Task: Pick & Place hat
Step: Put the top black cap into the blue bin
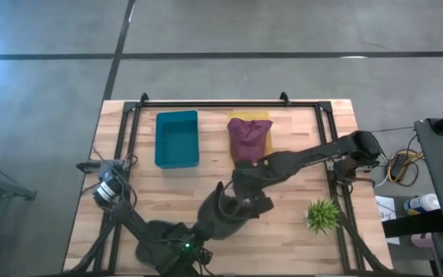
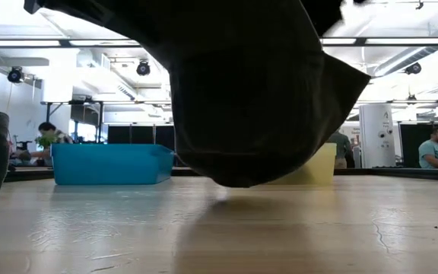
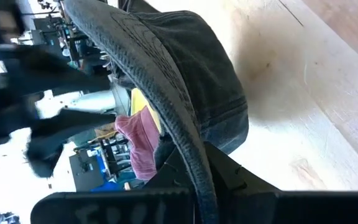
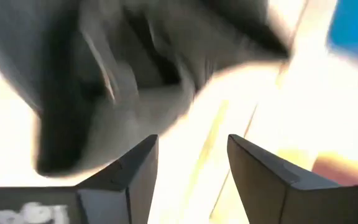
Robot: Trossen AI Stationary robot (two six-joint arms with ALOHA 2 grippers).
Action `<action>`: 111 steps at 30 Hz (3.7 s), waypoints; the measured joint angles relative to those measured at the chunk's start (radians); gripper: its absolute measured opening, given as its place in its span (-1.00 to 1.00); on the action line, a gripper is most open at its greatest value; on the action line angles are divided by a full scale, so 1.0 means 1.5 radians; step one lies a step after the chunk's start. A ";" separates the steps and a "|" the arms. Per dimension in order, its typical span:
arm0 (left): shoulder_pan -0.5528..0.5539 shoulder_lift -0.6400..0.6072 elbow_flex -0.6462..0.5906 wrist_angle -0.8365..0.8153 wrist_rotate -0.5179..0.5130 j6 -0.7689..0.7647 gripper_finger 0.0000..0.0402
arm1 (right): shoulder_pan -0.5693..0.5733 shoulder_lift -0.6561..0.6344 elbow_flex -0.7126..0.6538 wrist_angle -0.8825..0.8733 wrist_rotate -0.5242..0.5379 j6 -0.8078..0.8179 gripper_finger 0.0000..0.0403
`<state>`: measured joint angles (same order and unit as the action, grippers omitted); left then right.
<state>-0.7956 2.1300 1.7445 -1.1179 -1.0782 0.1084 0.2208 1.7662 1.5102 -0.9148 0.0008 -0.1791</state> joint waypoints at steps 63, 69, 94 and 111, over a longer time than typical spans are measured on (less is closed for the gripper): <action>0.097 0.003 -0.023 0.135 -0.007 0.012 -0.93 | 0.049 -0.044 -0.108 0.094 -0.088 0.021 0.40; 0.109 0.003 -0.044 0.145 -0.027 0.010 -0.93 | 0.049 -0.064 -0.107 0.079 -0.073 0.000 0.40; 0.123 0.003 -0.056 0.161 -0.050 0.014 -0.93 | 0.041 -0.119 -0.088 0.047 0.142 0.082 0.33; 0.125 0.001 -0.073 0.163 -0.128 0.071 -0.93 | 0.100 -0.141 -0.134 0.049 0.051 0.297 0.38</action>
<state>-0.6079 2.1311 1.6352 -0.8741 -1.2699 0.2153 0.3707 1.5543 1.3094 -0.8410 0.0778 0.2660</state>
